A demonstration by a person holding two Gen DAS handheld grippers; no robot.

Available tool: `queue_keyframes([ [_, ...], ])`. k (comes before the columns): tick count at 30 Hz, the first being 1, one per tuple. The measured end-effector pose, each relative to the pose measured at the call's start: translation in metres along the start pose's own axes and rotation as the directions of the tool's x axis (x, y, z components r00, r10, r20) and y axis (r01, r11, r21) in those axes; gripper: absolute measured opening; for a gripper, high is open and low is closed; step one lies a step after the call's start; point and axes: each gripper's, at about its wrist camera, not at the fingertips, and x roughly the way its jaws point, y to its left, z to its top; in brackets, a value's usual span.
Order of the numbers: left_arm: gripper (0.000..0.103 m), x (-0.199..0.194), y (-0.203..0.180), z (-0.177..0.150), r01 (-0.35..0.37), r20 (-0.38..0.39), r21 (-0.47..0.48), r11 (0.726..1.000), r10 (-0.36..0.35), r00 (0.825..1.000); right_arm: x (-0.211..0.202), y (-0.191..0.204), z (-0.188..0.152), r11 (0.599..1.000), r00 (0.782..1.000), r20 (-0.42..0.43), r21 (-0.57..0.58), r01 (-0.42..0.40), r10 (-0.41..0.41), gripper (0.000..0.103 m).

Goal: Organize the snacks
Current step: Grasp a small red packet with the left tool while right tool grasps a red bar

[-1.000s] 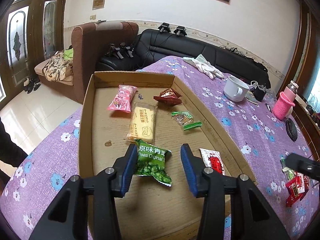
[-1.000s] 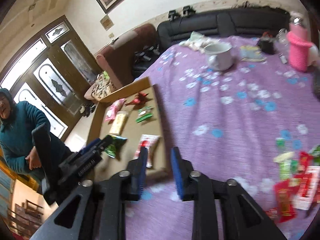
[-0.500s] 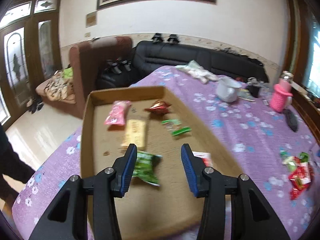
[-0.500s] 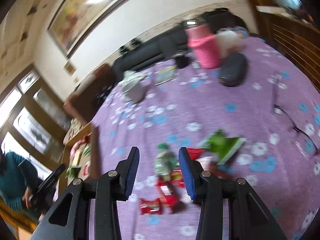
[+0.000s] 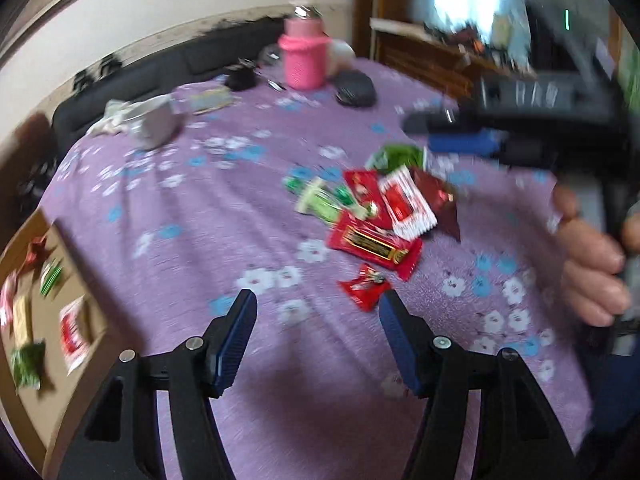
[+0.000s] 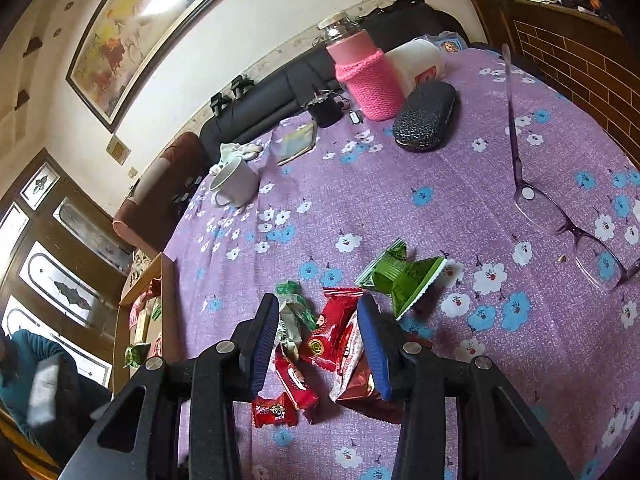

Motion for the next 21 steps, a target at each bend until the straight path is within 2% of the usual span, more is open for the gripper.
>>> queue_keyframes([
  [7, 0.061, 0.042, -0.019, 0.008, 0.022, -0.051, 0.037, 0.999, -0.020, 0.998, 0.003, 0.014, -0.005, 0.998, 0.999, -0.023, -0.042, -0.039, 0.038, 0.044],
  [11, 0.027, 0.039, -0.019, 0.004, 0.023, -0.032, 0.028, 0.999, -0.022, 0.999, 0.007, 0.022, -0.011, 0.996, 0.998, -0.042, -0.084, -0.040, 0.037, 0.044],
  [12, 0.024, 0.039, -0.017, 0.004, 0.017, -0.027, 0.021, 1.000, -0.016, 1.000, 0.009, 0.024, -0.013, 0.995, 0.998, -0.047, -0.093, -0.041, 0.037, 0.044],
  [16, 0.023, 0.039, 0.000, 0.002, 0.001, -0.017, -0.034, 0.999, -0.002, 1.000, 0.018, 0.038, -0.022, 0.984, 0.996, -0.084, -0.175, -0.032, 0.017, 0.044],
  [21, 0.023, 0.032, 0.040, 0.001, -0.021, 0.001, -0.172, 0.985, 0.022, 1.000, 0.034, 0.052, -0.036, 0.960, 0.989, -0.143, -0.279, -0.001, -0.040, 0.044],
])
